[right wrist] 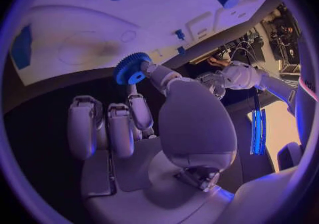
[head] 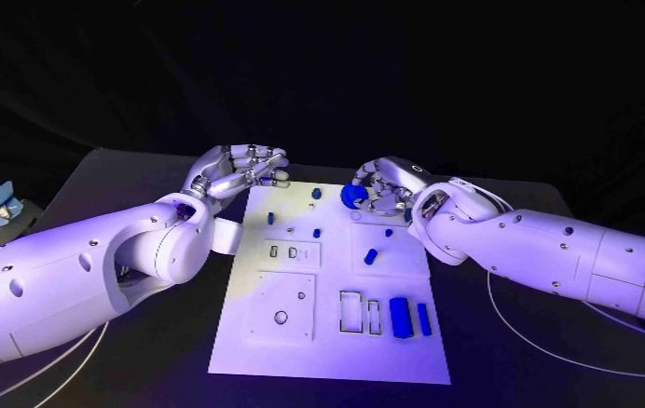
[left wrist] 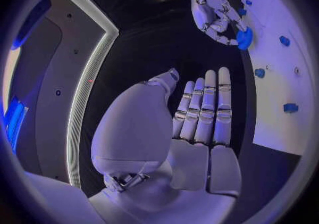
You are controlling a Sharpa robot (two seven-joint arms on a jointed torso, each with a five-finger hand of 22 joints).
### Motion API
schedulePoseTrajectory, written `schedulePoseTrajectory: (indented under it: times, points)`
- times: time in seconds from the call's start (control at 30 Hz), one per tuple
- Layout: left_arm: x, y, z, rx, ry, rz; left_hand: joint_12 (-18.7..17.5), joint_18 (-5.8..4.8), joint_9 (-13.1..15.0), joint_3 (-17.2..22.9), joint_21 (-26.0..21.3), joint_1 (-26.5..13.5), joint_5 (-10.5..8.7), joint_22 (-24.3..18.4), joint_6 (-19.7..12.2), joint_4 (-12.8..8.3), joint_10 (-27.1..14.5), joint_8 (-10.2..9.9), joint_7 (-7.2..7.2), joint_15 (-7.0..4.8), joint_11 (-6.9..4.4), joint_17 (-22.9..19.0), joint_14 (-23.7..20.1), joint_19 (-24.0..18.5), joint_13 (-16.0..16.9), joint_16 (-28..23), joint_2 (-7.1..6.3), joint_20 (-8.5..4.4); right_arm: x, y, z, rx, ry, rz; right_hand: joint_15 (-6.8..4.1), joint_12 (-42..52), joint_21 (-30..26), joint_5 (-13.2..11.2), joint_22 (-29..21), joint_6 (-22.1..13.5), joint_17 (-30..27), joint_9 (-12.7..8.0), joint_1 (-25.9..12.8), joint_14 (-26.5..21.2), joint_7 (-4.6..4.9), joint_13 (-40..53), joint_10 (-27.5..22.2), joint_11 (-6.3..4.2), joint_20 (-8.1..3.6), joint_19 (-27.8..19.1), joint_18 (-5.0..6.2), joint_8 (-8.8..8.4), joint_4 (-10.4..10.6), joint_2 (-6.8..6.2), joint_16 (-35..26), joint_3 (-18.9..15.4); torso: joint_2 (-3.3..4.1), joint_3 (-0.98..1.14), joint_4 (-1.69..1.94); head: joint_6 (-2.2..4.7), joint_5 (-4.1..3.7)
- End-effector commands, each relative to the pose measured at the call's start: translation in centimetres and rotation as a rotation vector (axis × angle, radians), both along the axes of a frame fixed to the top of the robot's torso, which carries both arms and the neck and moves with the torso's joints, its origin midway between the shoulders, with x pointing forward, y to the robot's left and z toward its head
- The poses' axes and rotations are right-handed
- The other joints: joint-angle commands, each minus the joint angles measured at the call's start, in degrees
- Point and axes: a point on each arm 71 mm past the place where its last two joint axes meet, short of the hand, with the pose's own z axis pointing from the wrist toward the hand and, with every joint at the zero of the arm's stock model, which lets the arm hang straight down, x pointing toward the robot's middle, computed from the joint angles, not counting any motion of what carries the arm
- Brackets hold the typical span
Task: Assemble the parts on the task board
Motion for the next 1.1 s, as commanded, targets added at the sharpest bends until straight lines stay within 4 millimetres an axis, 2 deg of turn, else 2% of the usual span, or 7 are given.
schedulePoseTrajectory:
  times: [0.03,0.27,0.43,0.57,1.1]
  points:
    - [0.0,-0.3,0.1,-0.006,-0.008,-0.022,-0.15,0.11,-0.06,0.26,0.32,-0.08,0.24,0.07,0.43,0.04,0.53,-0.39,0.14,-0.11,0.02,0.07,-0.42,-0.22,0.01,-0.18,-0.52,0.0,-0.2,1.3,0.4,-0.029,-0.057,-0.003,-0.24,0.32,0.37,-0.25,4.12,1.86,5.78,1.25,-0.42,4.14,-1.58,0.04,0.33,-0.11,0.06,0.41,-1.09,0.79,0.26,0.2,0.29,0.03,0.06,0.01,0.14,0.11,0.06]
    - [0.0,-0.4,0.1,-0.006,-0.008,-0.02,-0.27,0.12,-0.08,0.37,0.4,-0.11,0.24,0.09,0.44,-0.02,0.59,-0.42,0.15,-0.1,0.03,0.15,-0.42,-0.25,0.01,-0.26,-0.51,0.0,-0.4,4.0,0.6,-0.026,-0.075,0.033,-0.24,0.35,0.41,-0.25,4.17,1.88,5.76,1.26,-0.43,4.14,-1.59,0.08,0.36,-0.13,0.06,0.44,-1.1,0.79,0.26,0.23,0.28,0.05,0.08,-0.14,0.14,0.17,0.06]
    - [0.0,-0.5,0.1,-0.007,-0.008,-0.024,-0.27,0.12,-0.08,0.37,0.4,-0.11,0.24,0.09,0.44,-0.02,0.59,-0.42,0.15,-0.1,0.03,0.15,-0.42,-0.25,0.01,-0.26,-0.51,0.0,-0.3,5.4,0.3,-0.035,-0.079,0.052,-0.26,0.43,0.53,-0.25,4.34,1.91,5.85,1.27,-0.44,4.16,-1.61,0.16,0.44,-0.14,0.05,0.57,-1.14,0.79,0.27,0.24,0.3,0.07,0.06,-0.1,-0.02,0.28,0.03]
    - [0.0,-0.7,0.1,-0.008,-0.008,-0.026,-0.27,0.12,-0.08,0.37,0.4,-0.11,0.24,0.09,0.44,-0.02,0.59,-0.42,0.15,-0.1,0.03,0.15,-0.42,-0.25,0.01,-0.26,-0.51,0.0,-0.3,6.4,-0.3,-0.046,-0.062,0.066,-0.28,0.36,0.39,-0.32,4.18,1.78,5.7,1.28,-0.75,4.13,-1.58,0.08,0.38,-0.14,0.02,0.44,-1.1,0.64,0.36,0.01,0.27,-0.06,0.05,-0.07,0.06,0.25,0.02]
    - [0.0,-0.8,0.1,-0.008,-0.007,-0.027,-0.34,0.11,-0.09,0.42,0.44,-0.12,0.23,0.1,0.45,-0.07,0.62,-0.44,0.16,-0.1,0.03,0.21,-0.42,-0.28,0.01,-0.32,-0.54,0.01,0.0,7.8,-1.6,-0.06,-0.036,0.075,-0.28,0.21,0.35,-0.36,4.14,1.64,5.73,1.28,-0.95,4.13,-1.55,-0.09,0.23,-0.12,0.01,0.41,-1.09,0.49,0.43,-0.12,0.27,-0.12,0.08,-0.01,-0.07,0.1,0.23]
